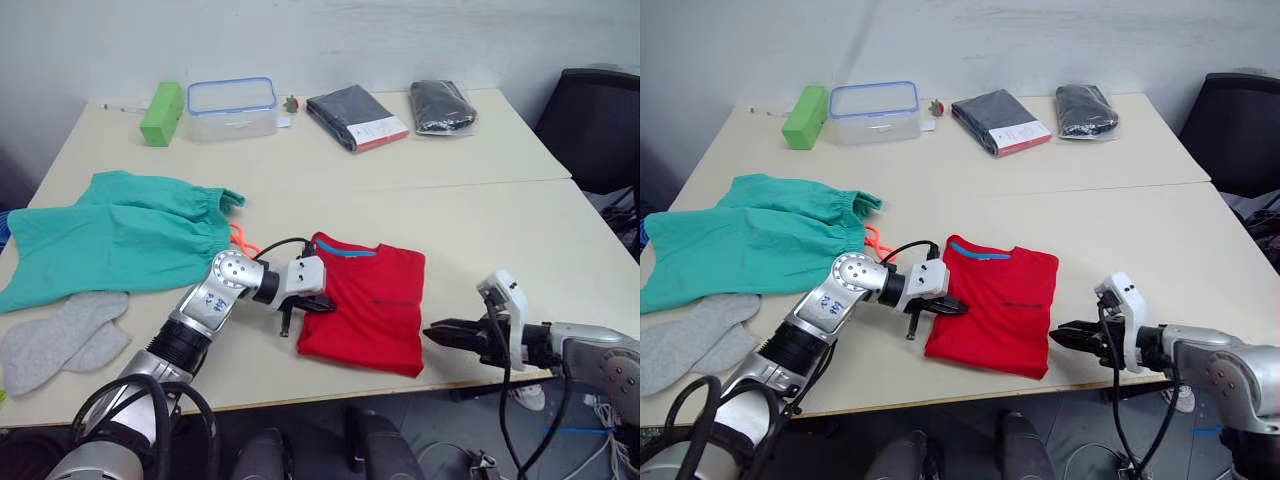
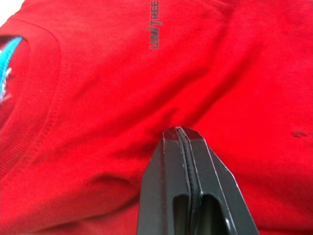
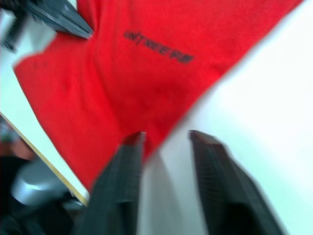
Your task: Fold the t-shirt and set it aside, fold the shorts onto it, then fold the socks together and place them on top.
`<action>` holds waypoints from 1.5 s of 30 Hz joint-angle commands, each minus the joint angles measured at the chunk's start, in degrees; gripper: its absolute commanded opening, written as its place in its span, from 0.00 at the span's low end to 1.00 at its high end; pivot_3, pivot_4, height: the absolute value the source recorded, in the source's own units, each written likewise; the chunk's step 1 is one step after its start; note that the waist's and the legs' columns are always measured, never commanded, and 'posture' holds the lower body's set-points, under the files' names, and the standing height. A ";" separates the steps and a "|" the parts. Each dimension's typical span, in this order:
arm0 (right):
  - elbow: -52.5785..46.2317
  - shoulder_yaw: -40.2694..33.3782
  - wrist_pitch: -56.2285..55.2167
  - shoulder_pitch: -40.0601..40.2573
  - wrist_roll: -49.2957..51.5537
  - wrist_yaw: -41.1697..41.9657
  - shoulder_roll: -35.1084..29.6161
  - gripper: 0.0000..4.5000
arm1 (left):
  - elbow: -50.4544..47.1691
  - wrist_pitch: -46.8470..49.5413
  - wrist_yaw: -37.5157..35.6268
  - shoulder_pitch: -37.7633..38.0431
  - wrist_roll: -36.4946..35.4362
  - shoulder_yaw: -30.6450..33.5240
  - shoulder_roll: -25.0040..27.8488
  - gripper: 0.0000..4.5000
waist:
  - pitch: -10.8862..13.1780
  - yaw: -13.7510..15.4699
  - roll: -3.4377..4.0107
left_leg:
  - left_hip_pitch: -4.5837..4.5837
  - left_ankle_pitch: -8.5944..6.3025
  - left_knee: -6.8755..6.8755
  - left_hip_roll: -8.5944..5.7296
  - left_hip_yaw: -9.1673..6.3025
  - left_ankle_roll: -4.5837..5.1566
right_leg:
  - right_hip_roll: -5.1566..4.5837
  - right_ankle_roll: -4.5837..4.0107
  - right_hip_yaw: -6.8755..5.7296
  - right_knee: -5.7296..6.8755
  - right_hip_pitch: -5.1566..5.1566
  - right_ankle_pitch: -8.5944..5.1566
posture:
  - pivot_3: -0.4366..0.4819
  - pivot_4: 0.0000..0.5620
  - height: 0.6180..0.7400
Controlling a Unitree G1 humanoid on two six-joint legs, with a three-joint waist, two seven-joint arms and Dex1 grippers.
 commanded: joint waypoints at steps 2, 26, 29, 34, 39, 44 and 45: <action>6.65 -2.19 5.37 -5.19 2.60 -3.37 3.33 0.73 | -0.95 0.38 -0.19 0.48 0.00 1.17 0.34 0.00 | -0.01 0.05 0.03 | -0.02 0.03 0.00 0.00 -0.08 -0.03 | -0.01 0.01 -0.08 0.02 0.00 0.01 | 0.48 0.27 1.00; 21.53 7.15 7.12 -17.72 -1.84 -5.81 15.26 0.49 | -10.36 5.08 2.18 3.90 -3.39 7.17 2.47 0.00 | -0.32 -2.76 -0.03 | 0.08 0.41 -0.51 0.32 -1.02 -0.83 | 0.11 -0.48 -0.51 0.26 0.15 -0.15 | 0.48 0.27 1.00; 19.93 7.90 5.52 -18.27 -2.26 -4.73 13.28 0.25 | -19.36 14.71 -3.39 5.83 -15.82 12.83 4.09 0.09 | -0.30 -2.71 0.01 | -0.06 0.43 -0.59 0.33 -1.11 -0.88 | 0.12 -0.57 -0.61 0.42 0.04 -0.21 | 0.48 0.27 1.00; 16.38 8.52 4.97 -18.58 -1.03 -1.01 9.13 0.00 | -27.71 25.94 -0.74 6.71 -26.74 20.76 5.90 0.40 | -0.23 -2.32 0.04 | -0.20 0.50 -0.58 0.25 -1.11 -0.87 | 0.10 -0.55 -0.61 0.45 -0.09 -0.21 | 0.48 0.27 1.00; 14.46 6.38 5.91 -18.88 1.14 3.04 3.57 0.00 | -31.66 33.64 0.78 4.79 -35.52 26.15 7.66 0.76 | -0.14 -1.24 0.16 | -0.23 0.59 -0.58 0.00 -1.09 -0.68 | 0.12 -0.26 -0.63 0.13 -0.07 -0.05 | 0.48 0.27 1.00; 19.43 6.99 0.77 -18.67 -1.64 13.31 -11.29 0.00 | -33.26 36.86 -0.15 2.94 -40.25 27.24 10.19 0.99 | -0.07 -0.84 0.28 | -0.37 0.58 -0.58 -0.14 -1.10 -0.52 | 0.12 -0.18 -0.88 -0.03 -0.07 0.00 | 0.48 0.27 1.00; 21.56 8.60 -2.04 -18.37 -3.54 16.22 -14.48 0.00 | -33.34 37.50 -0.68 2.92 -41.16 27.07 10.69 0.99 | -0.05 -0.88 0.31 | -0.38 0.55 -0.58 -0.14 -1.07 -0.49 | 0.12 -0.17 -0.93 -0.03 -0.06 0.00 | 0.48 0.27 1.00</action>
